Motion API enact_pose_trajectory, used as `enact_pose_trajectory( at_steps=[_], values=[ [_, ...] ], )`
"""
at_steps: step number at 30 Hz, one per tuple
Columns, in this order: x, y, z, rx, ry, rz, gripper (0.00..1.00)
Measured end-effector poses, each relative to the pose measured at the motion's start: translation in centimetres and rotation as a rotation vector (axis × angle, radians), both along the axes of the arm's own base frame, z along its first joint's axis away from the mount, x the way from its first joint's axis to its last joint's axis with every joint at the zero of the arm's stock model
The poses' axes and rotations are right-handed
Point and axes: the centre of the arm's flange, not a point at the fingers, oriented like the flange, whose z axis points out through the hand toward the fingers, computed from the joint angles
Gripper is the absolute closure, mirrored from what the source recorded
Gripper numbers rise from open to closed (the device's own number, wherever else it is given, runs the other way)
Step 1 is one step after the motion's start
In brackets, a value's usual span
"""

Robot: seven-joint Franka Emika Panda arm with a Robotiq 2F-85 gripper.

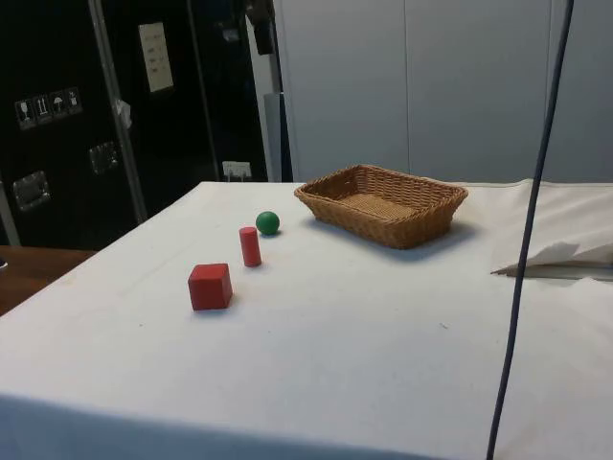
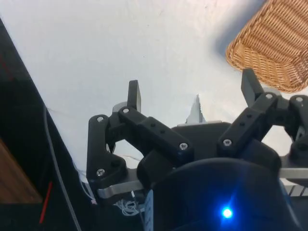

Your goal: Pick up the object to the left of the cylinder and place it into the basket.

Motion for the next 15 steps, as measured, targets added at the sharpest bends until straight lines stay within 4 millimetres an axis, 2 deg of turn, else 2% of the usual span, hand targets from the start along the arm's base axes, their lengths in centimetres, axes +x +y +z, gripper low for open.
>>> enact_pose_trajectory(
  at_steps=[5,9,15],
  values=[
    [0.2,1.8,-0.5,-0.005,0.000,0.002,0.00],
    [0.3,2.5,-0.7,-0.009,-0.002,0.002,0.00],
    [0.5,4.9,-0.9,-0.031,-0.021,0.008,0.00]
  ],
)
